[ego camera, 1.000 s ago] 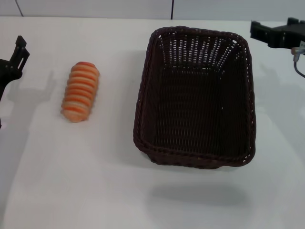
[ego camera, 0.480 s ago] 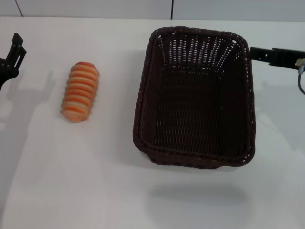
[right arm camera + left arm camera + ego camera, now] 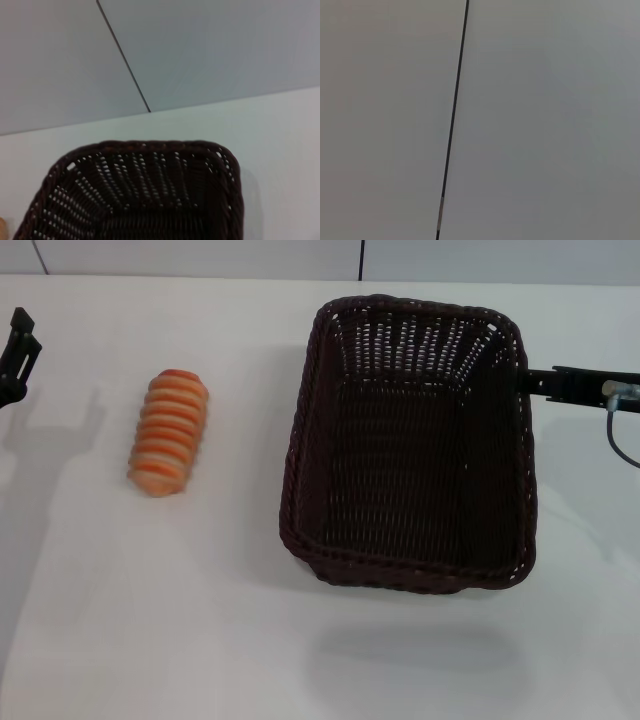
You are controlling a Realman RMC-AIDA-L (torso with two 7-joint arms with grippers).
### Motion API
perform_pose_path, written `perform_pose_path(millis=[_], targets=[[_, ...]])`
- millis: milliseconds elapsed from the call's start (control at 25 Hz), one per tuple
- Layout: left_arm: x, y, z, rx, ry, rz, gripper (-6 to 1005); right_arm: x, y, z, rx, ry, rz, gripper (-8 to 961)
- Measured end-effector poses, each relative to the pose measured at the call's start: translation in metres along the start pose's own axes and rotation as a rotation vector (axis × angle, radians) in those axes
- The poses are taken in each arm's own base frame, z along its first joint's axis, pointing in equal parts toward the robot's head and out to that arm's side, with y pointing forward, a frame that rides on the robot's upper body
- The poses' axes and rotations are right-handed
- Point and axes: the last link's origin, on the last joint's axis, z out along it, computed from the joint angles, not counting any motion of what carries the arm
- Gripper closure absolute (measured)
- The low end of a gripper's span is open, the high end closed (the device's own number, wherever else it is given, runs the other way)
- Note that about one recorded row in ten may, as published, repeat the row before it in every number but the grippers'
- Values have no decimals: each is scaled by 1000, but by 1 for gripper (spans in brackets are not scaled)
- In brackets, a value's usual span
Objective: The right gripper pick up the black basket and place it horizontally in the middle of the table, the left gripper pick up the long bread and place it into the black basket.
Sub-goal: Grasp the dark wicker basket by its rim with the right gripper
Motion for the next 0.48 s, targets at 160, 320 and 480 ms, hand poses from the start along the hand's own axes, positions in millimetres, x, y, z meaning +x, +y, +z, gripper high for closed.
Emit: perform_pose_path(millis=[160, 320, 480], targets=[[0, 0, 0, 0, 0, 3, 233, 3, -2, 0, -1, 31, 27, 149], [0, 0, 0, 0, 1, 5, 233, 9, -6, 3, 8, 66, 51, 153], [0, 0, 1, -1, 2, 6, 233, 13, -10, 8, 16, 85, 64, 156]])
